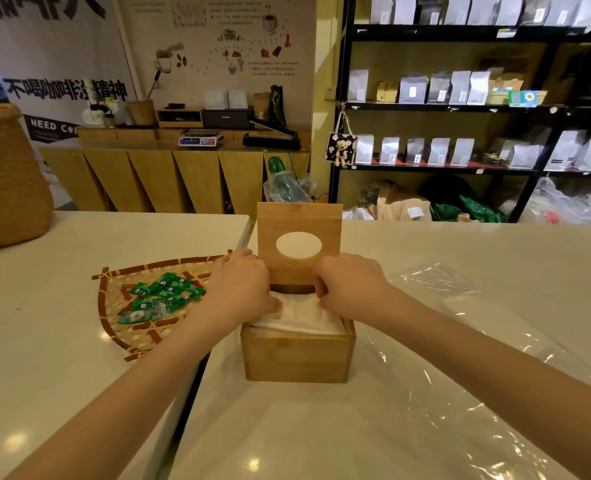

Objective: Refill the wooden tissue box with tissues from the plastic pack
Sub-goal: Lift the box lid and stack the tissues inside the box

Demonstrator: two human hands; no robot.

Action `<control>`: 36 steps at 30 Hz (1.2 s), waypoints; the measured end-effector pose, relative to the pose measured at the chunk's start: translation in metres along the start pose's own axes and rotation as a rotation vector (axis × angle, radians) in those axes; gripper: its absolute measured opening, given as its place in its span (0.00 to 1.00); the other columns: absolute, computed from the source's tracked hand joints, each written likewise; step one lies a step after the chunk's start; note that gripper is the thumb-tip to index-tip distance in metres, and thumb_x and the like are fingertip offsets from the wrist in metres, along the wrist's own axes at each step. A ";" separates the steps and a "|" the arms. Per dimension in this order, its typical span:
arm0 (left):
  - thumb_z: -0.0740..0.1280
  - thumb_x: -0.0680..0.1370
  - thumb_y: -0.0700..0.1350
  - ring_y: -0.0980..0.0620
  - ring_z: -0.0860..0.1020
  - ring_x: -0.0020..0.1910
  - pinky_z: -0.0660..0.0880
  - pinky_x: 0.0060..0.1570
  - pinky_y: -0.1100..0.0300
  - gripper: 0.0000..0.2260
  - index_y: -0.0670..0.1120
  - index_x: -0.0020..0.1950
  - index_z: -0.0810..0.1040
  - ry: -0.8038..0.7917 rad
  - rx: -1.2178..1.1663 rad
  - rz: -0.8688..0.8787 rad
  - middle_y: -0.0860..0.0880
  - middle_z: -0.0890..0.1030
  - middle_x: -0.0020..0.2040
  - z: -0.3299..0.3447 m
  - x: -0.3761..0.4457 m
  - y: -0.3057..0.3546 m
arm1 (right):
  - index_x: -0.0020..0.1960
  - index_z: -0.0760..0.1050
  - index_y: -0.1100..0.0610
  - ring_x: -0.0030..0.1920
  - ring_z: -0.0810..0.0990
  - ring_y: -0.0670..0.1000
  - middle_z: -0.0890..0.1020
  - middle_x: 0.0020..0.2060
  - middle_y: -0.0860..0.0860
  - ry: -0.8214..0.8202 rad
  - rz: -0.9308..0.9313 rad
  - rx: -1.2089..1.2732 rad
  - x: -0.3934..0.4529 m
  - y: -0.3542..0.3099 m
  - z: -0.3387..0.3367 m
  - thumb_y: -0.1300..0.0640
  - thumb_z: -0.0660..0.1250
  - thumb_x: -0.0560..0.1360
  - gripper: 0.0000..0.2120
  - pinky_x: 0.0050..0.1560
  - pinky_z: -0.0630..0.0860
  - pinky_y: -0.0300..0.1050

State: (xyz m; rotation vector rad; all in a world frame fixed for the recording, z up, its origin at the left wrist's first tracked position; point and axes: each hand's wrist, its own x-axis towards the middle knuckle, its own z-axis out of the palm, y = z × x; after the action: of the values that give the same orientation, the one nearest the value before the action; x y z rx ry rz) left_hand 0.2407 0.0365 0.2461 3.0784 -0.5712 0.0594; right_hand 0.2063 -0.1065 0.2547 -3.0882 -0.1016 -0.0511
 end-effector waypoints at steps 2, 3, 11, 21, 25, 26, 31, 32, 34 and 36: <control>0.67 0.71 0.55 0.47 0.64 0.69 0.61 0.67 0.48 0.16 0.44 0.49 0.80 0.038 0.039 -0.018 0.47 0.77 0.61 0.001 0.000 0.001 | 0.50 0.75 0.56 0.45 0.76 0.54 0.78 0.46 0.52 0.024 0.009 -0.101 0.001 -0.007 0.002 0.63 0.64 0.74 0.06 0.40 0.66 0.45; 0.67 0.71 0.55 0.47 0.65 0.68 0.61 0.67 0.48 0.16 0.44 0.49 0.80 0.047 0.054 -0.027 0.47 0.77 0.60 0.001 0.000 0.002 | 0.50 0.75 0.56 0.43 0.75 0.55 0.76 0.42 0.51 0.033 0.005 -0.147 0.000 -0.010 0.003 0.63 0.63 0.74 0.06 0.39 0.65 0.45; 0.71 0.68 0.55 0.44 0.67 0.64 0.59 0.68 0.43 0.18 0.46 0.51 0.78 0.048 0.179 -0.062 0.45 0.78 0.57 0.003 -0.001 0.008 | 0.47 0.74 0.57 0.37 0.68 0.54 0.63 0.29 0.49 0.092 -0.001 -0.199 -0.007 -0.011 0.007 0.62 0.61 0.76 0.04 0.31 0.60 0.44; 0.68 0.70 0.57 0.51 0.71 0.60 0.70 0.57 0.57 0.23 0.54 0.64 0.73 -0.288 0.000 0.078 0.52 0.76 0.60 -0.011 -0.005 -0.010 | 0.56 0.78 0.49 0.45 0.81 0.52 0.81 0.49 0.48 -0.269 -0.082 0.057 -0.015 0.005 -0.018 0.47 0.69 0.69 0.17 0.40 0.77 0.44; 0.66 0.73 0.51 0.49 0.69 0.64 0.67 0.61 0.57 0.23 0.53 0.68 0.68 -0.474 -0.003 0.070 0.51 0.72 0.66 -0.012 0.004 -0.009 | 0.62 0.73 0.52 0.43 0.81 0.54 0.77 0.52 0.49 -0.429 -0.057 0.017 -0.008 0.003 -0.016 0.57 0.68 0.70 0.21 0.34 0.78 0.43; 0.65 0.73 0.49 0.48 0.69 0.64 0.67 0.63 0.56 0.23 0.54 0.69 0.68 -0.492 0.026 0.059 0.51 0.72 0.66 -0.010 0.006 -0.009 | 0.63 0.72 0.52 0.41 0.79 0.52 0.78 0.53 0.50 -0.442 -0.054 -0.006 -0.007 0.002 -0.016 0.58 0.67 0.70 0.21 0.32 0.77 0.43; 0.62 0.73 0.44 0.45 0.71 0.61 0.70 0.63 0.42 0.21 0.55 0.66 0.71 -0.486 0.218 0.024 0.48 0.74 0.62 -0.003 0.012 -0.002 | 0.62 0.73 0.55 0.44 0.76 0.52 0.78 0.56 0.53 -0.404 -0.061 -0.179 -0.003 -0.006 -0.012 0.60 0.66 0.70 0.20 0.32 0.67 0.40; 0.62 0.73 0.44 0.44 0.72 0.61 0.70 0.62 0.40 0.21 0.54 0.66 0.70 -0.475 0.274 0.008 0.48 0.75 0.61 -0.003 0.011 0.001 | 0.62 0.73 0.54 0.49 0.77 0.53 0.78 0.56 0.53 -0.393 -0.062 -0.194 -0.002 -0.007 -0.009 0.61 0.65 0.70 0.20 0.36 0.68 0.42; 0.61 0.74 0.44 0.41 0.71 0.62 0.65 0.62 0.33 0.20 0.51 0.66 0.69 -0.441 0.393 -0.024 0.46 0.74 0.61 -0.001 0.008 0.009 | 0.61 0.73 0.54 0.54 0.77 0.55 0.78 0.55 0.53 -0.374 -0.057 -0.220 0.000 -0.009 -0.004 0.62 0.64 0.70 0.19 0.41 0.67 0.45; 0.60 0.74 0.43 0.39 0.70 0.63 0.61 0.63 0.28 0.19 0.49 0.66 0.70 -0.406 0.434 -0.047 0.44 0.74 0.62 0.001 0.006 0.013 | 0.60 0.74 0.55 0.50 0.76 0.56 0.77 0.50 0.54 -0.357 -0.050 -0.260 0.000 -0.011 -0.001 0.63 0.62 0.72 0.17 0.40 0.66 0.45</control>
State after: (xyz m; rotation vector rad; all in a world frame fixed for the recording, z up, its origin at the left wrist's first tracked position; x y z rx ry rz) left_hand 0.2417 0.0222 0.2456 3.5478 -0.5564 -0.5215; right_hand 0.2051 -0.0953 0.2559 -3.3143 -0.2005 0.5279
